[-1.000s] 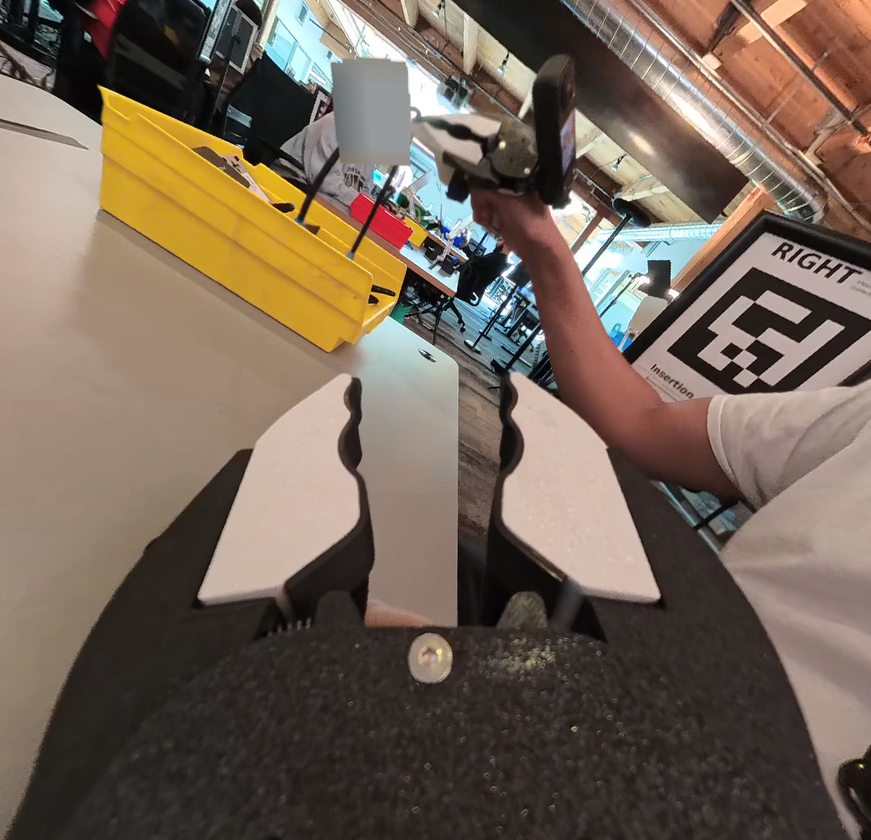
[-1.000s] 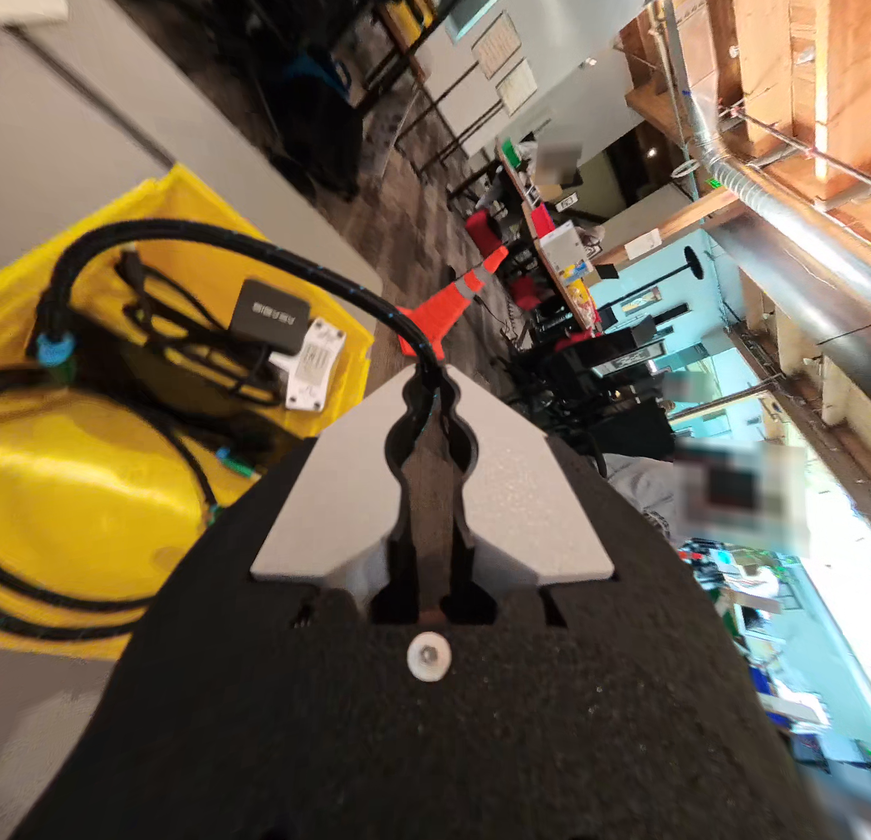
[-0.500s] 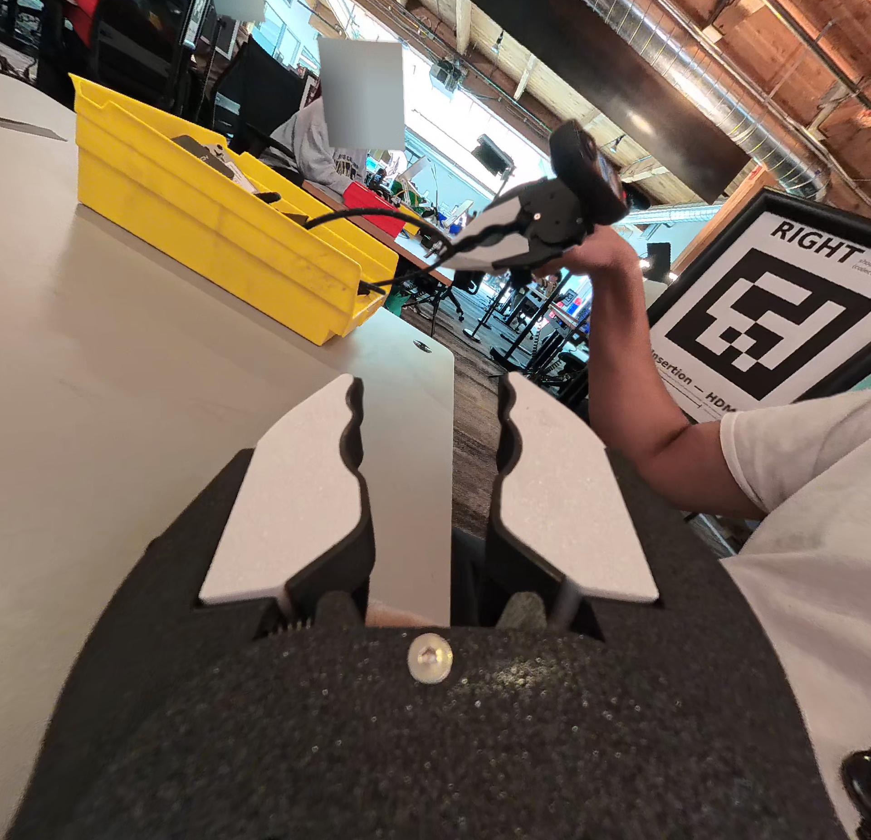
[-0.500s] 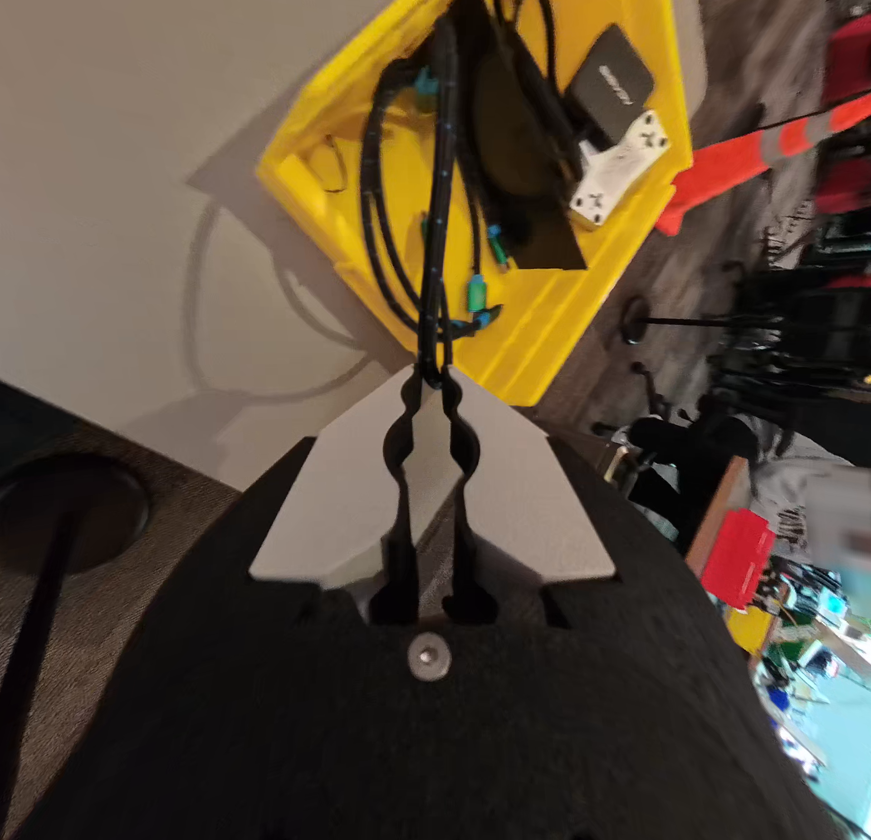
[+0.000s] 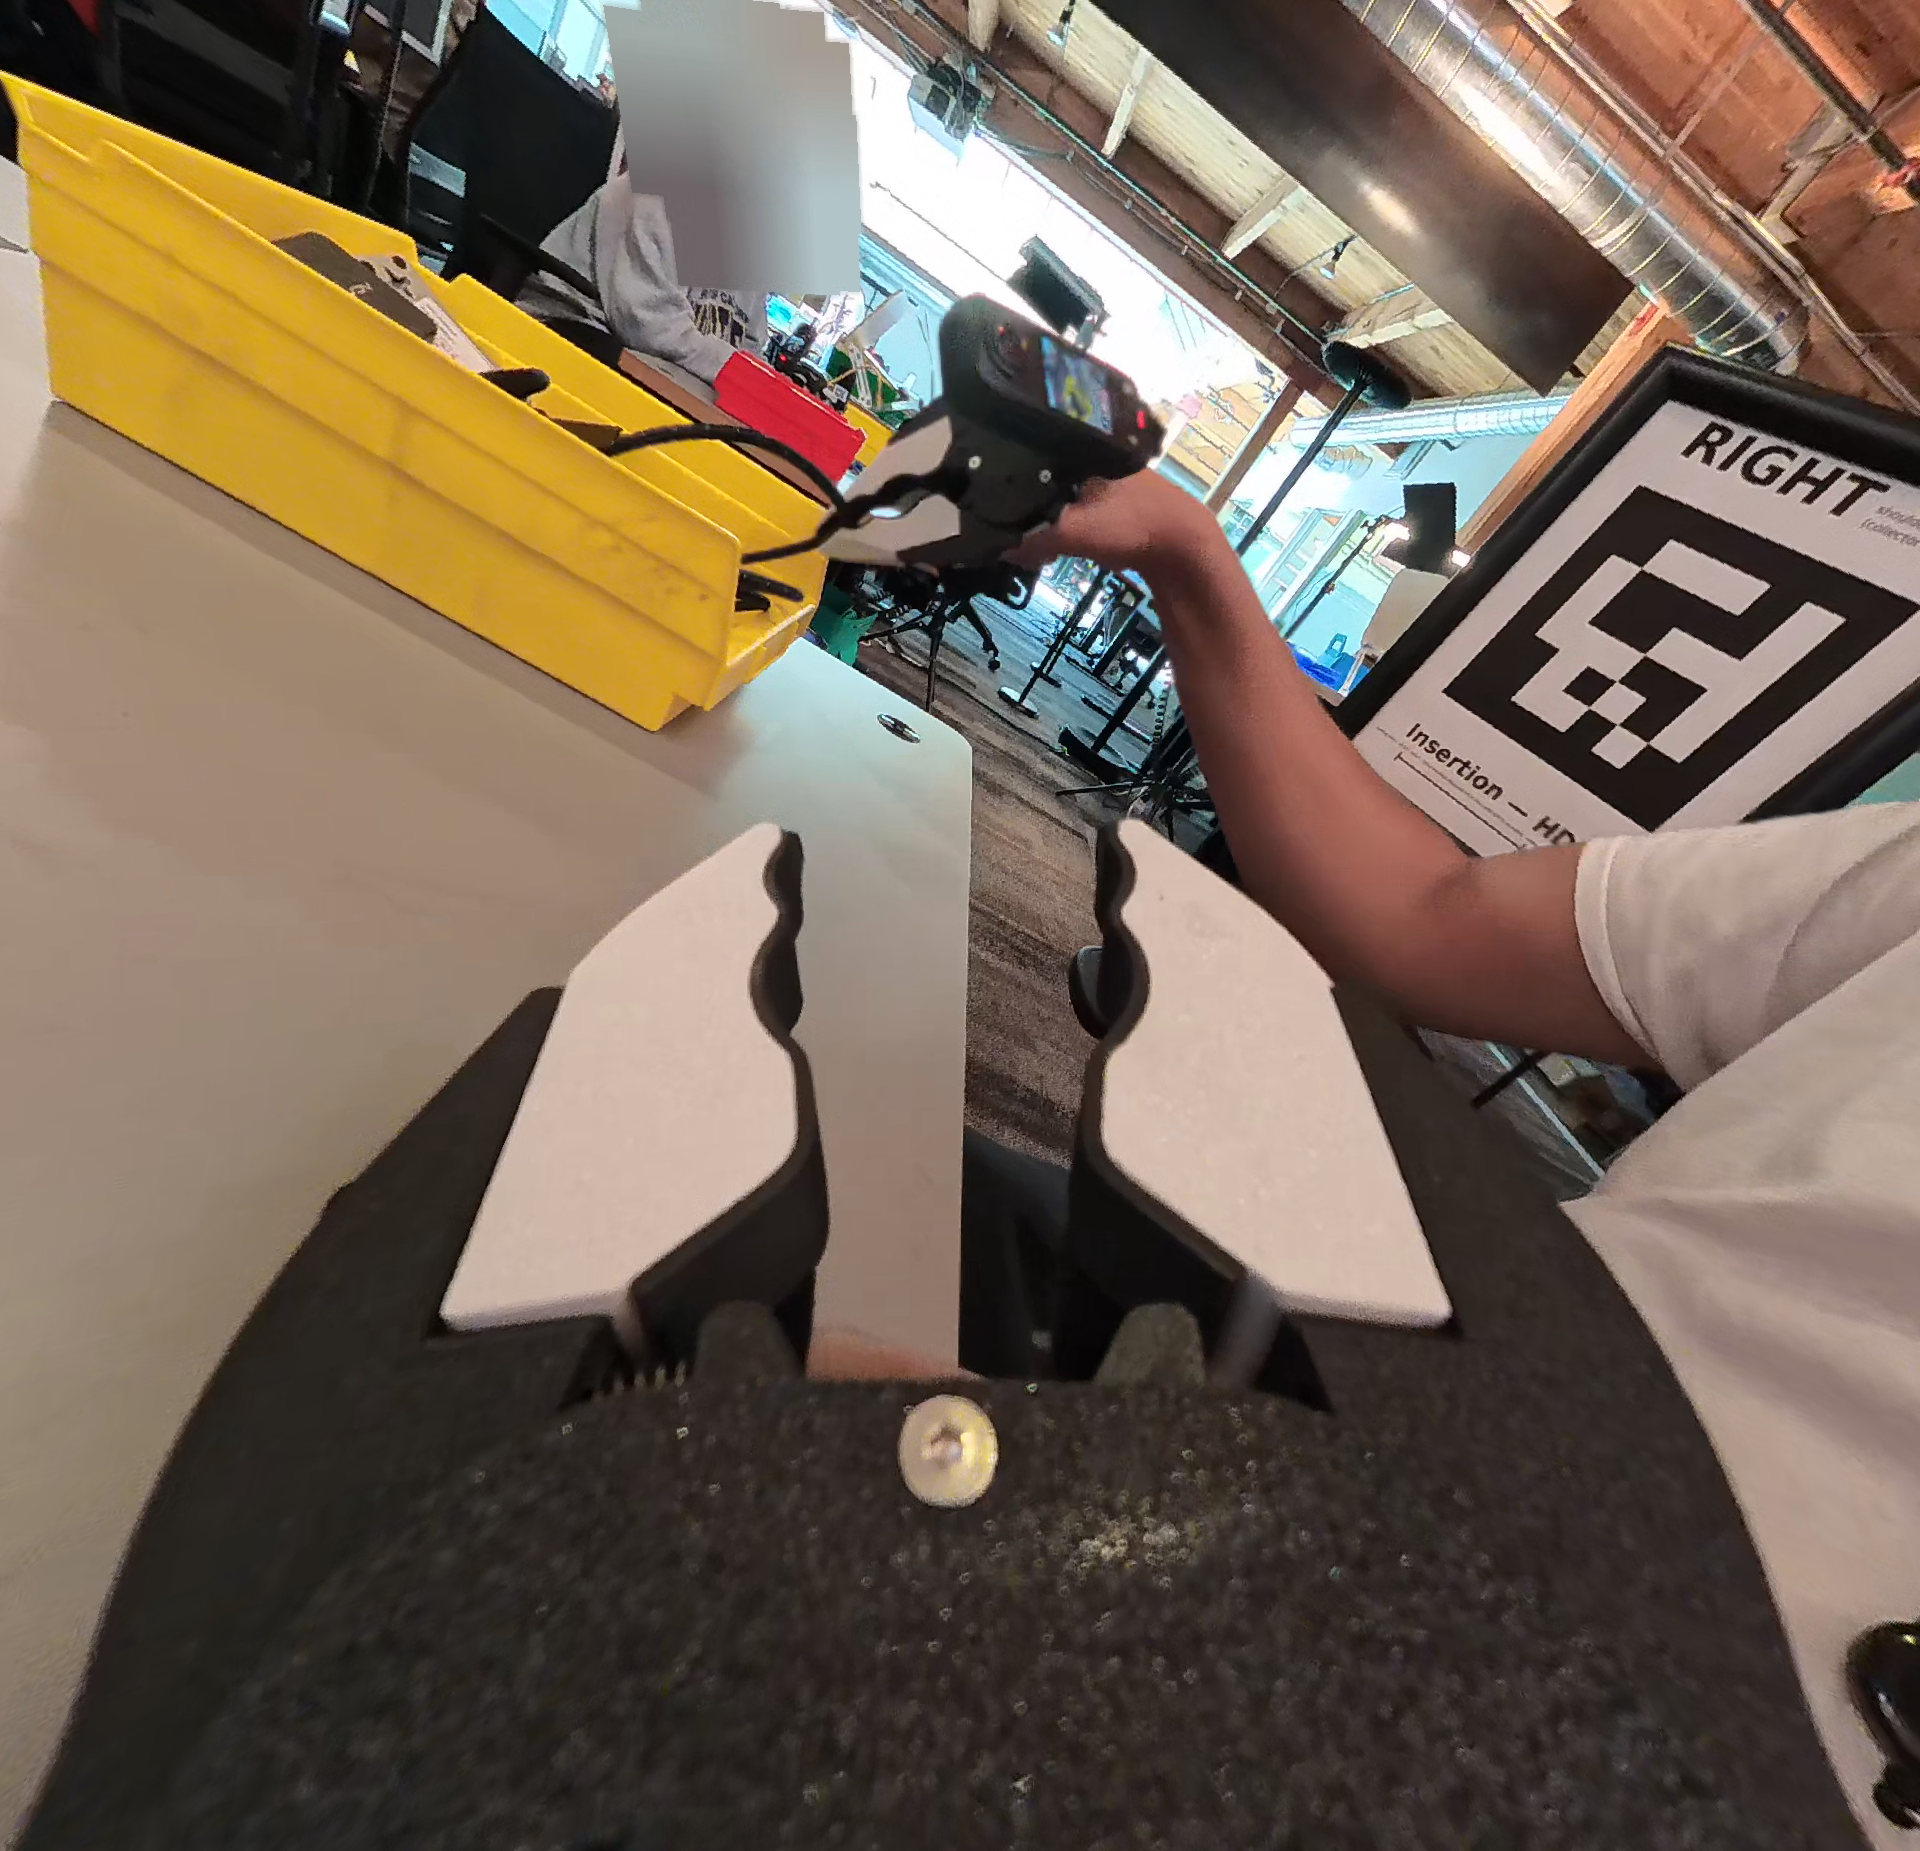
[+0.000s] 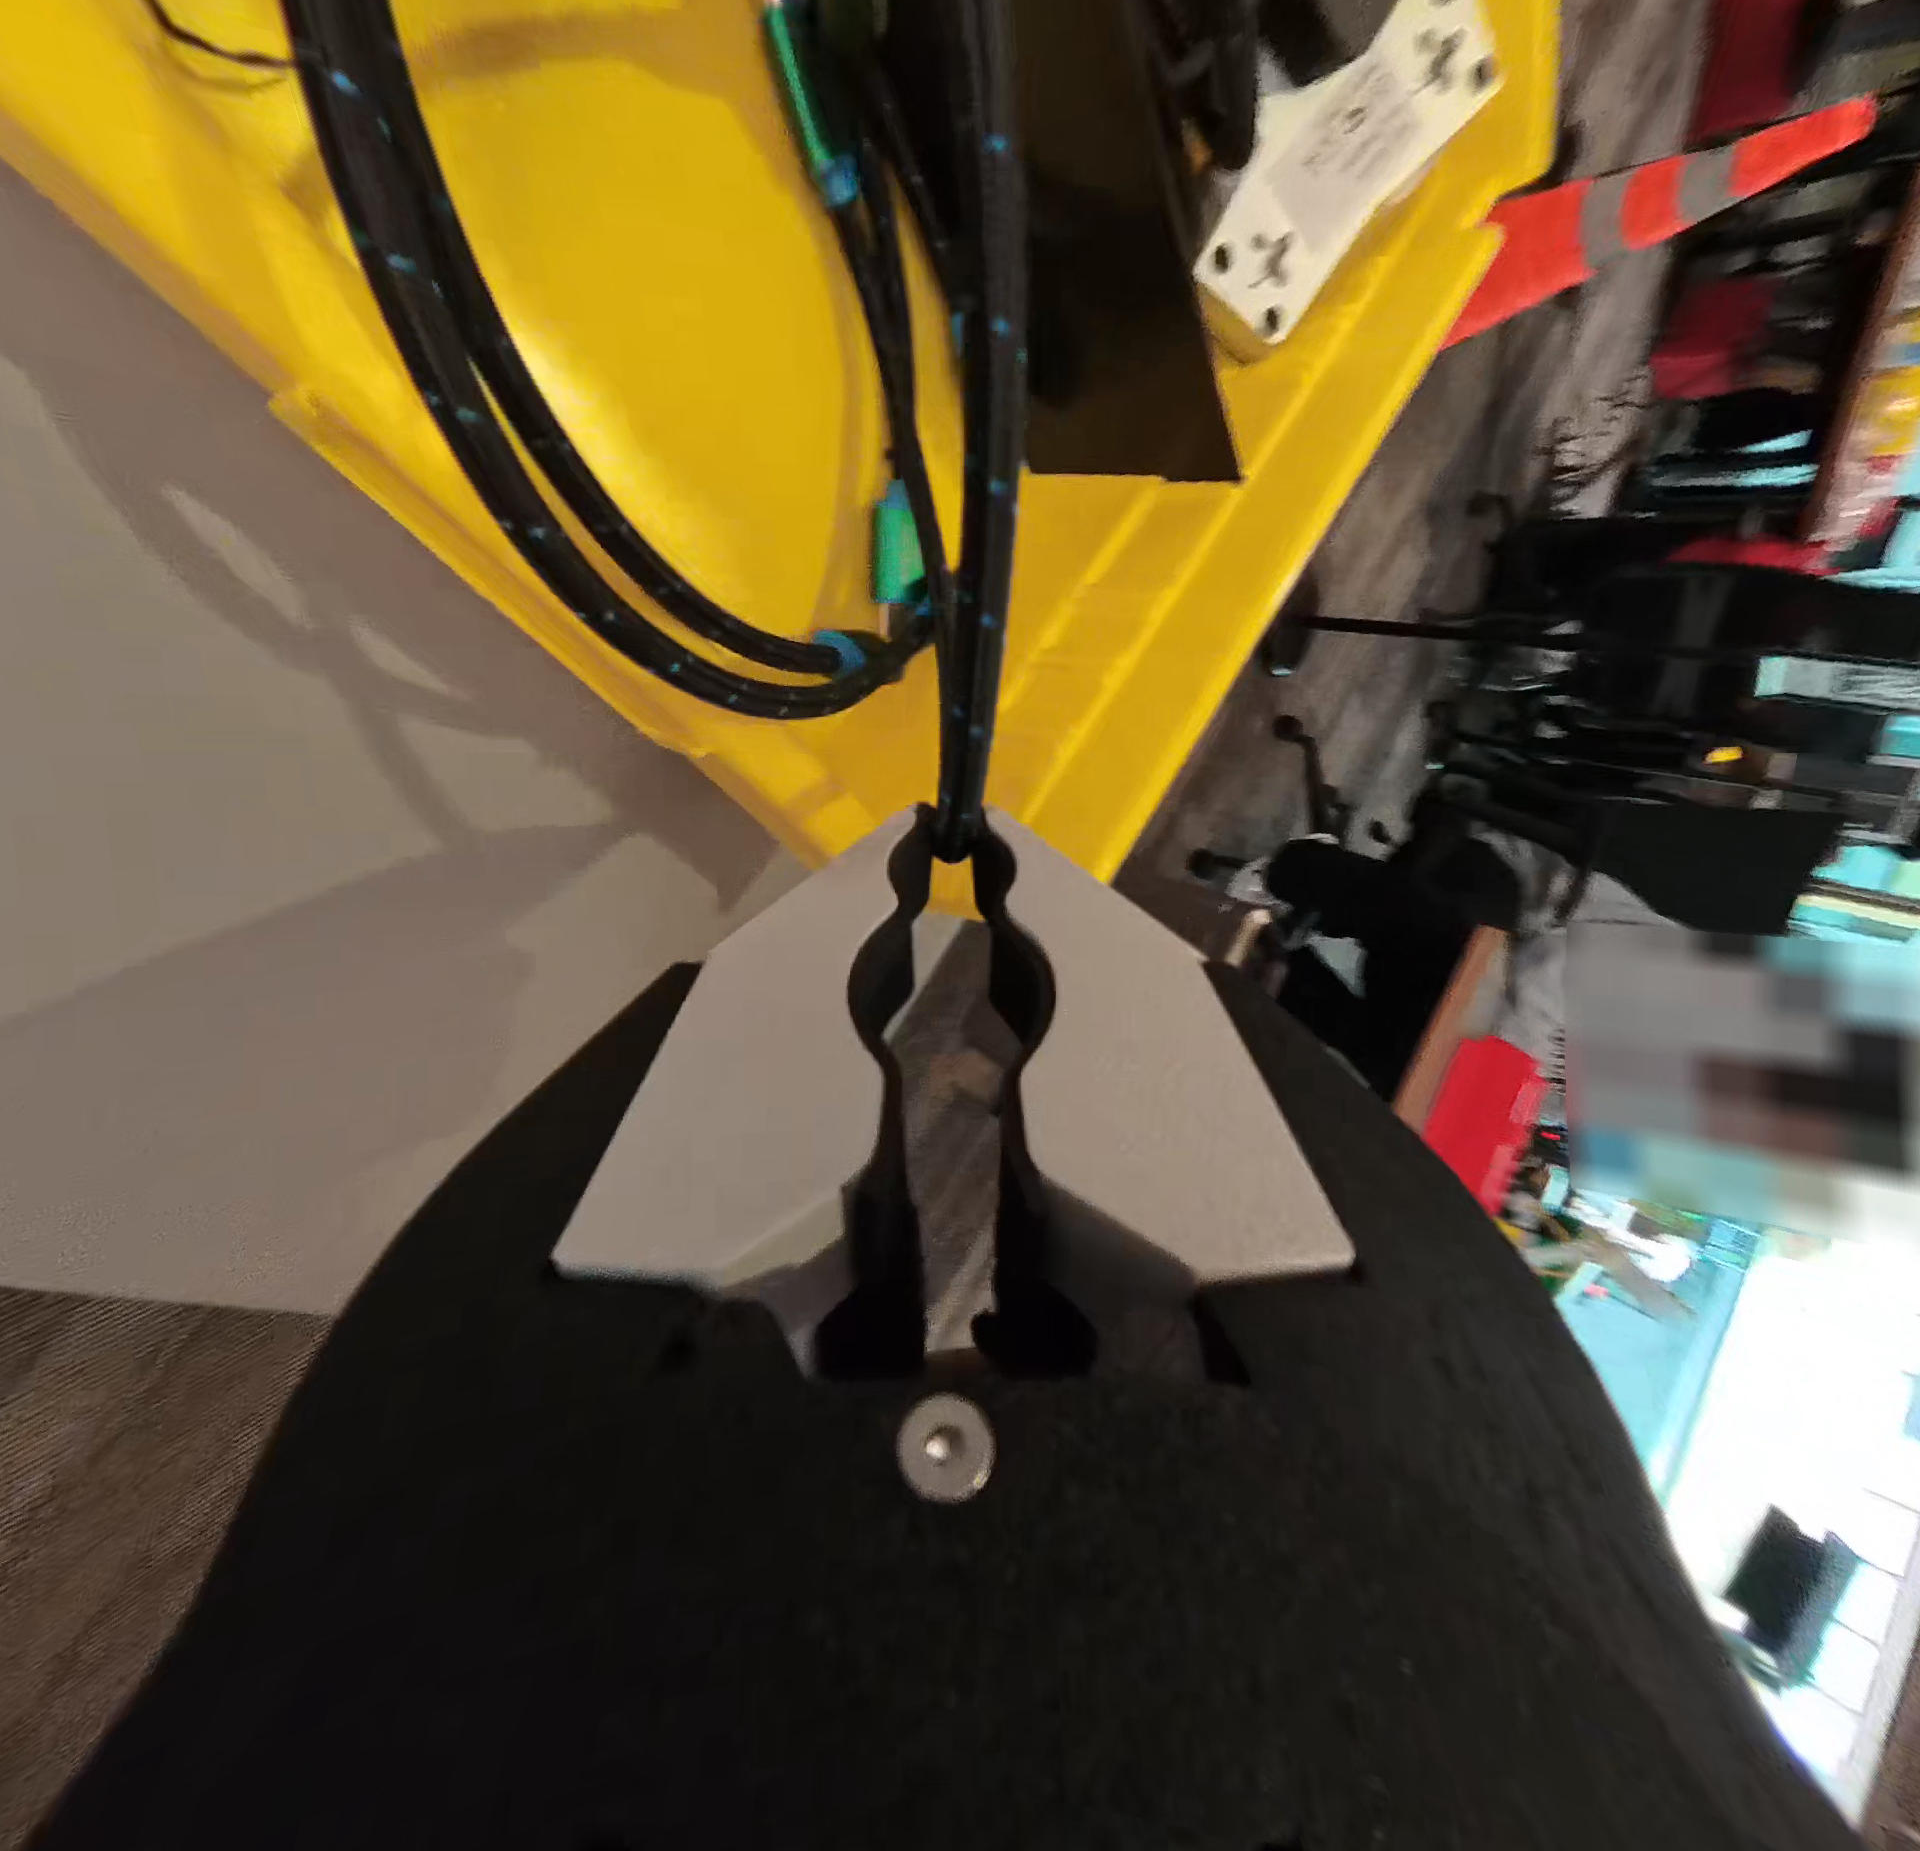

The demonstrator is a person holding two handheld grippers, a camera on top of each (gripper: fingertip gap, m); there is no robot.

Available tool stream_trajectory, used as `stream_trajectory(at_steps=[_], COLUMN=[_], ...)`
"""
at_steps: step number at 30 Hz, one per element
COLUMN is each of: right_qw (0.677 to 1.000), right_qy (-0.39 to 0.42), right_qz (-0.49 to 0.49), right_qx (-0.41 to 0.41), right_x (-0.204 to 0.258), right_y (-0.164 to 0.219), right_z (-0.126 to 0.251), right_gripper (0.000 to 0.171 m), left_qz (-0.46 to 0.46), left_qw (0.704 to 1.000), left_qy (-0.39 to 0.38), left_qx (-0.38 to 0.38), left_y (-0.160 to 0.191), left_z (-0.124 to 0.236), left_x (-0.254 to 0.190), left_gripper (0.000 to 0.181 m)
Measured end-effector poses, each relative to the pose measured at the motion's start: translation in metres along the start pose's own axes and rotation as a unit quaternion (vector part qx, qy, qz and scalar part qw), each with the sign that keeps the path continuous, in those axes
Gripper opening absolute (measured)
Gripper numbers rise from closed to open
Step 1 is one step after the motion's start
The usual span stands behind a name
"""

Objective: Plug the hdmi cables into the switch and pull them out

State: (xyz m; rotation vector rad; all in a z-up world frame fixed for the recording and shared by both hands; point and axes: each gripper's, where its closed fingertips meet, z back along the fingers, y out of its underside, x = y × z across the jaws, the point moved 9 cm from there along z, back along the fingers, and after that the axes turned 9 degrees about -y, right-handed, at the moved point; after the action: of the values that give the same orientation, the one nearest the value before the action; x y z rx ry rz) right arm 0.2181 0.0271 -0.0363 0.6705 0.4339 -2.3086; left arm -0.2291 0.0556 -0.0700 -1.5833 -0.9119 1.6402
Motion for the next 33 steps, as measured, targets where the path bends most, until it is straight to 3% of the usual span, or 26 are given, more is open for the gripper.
stream_trajectory(at_steps=[5,9,13,16,18,22,25,30,31,33], right_qw=[0.983,0.934,0.923,0.898,0.856,0.753,0.75,0.729,0.737,0.744], right_qy=[-0.152,-0.265,-0.2,-0.116,-0.086,-0.053,-0.044,-0.036,-0.032,-0.029], right_qz=[-0.088,-0.194,-0.231,-0.28,-0.329,-0.417,-0.451,-0.485,-0.484,-0.48], right_qx=[-0.049,-0.139,-0.233,-0.319,-0.389,-0.507,-0.482,-0.481,-0.47,-0.464], right_x=[-0.003,-0.005,0.0,0.012,0.029,0.073,0.099,0.102,0.101,0.095], right_y=[0.016,0.026,0.031,0.022,0.012,-0.007,-0.012,-0.002,0.0,0.001], right_z=[-0.019,-0.005,0.023,0.044,0.056,0.063,0.047,0.031,0.026,0.023], right_gripper=[0.023,0.057,0.061,0.06,0.061,0.055,0.055,0.055,0.055,0.055], left_qz=[0.002,0.0,-0.031,-0.139,-0.194,-0.182,-0.205,-0.258,-0.253,-0.22], left_qw=[1.0,1.0,0.999,0.982,0.963,0.937,0.879,0.745,0.728,0.726], left_qy=[0.003,0.0,-0.031,-0.126,-0.189,-0.295,-0.429,-0.616,-0.637,-0.651], left_qx=[0.006,0.006,0.006,0.004,-0.01,-0.042,-0.038,-0.006,-0.004,-0.012], left_y=[0.002,0.001,-0.003,-0.016,-0.03,-0.045,-0.035,0.013,0.018,0.007], left_z=[-0.002,-0.001,0.003,0.011,0.021,0.061,0.107,0.192,0.203,0.215], left_x=[0.0,0.002,0.007,0.007,-0.001,-0.021,-0.027,-0.01,-0.003,0.007], left_gripper=[0.054,0.054,0.054,0.052,0.054,0.057,0.059,0.057,0.052,0.055])
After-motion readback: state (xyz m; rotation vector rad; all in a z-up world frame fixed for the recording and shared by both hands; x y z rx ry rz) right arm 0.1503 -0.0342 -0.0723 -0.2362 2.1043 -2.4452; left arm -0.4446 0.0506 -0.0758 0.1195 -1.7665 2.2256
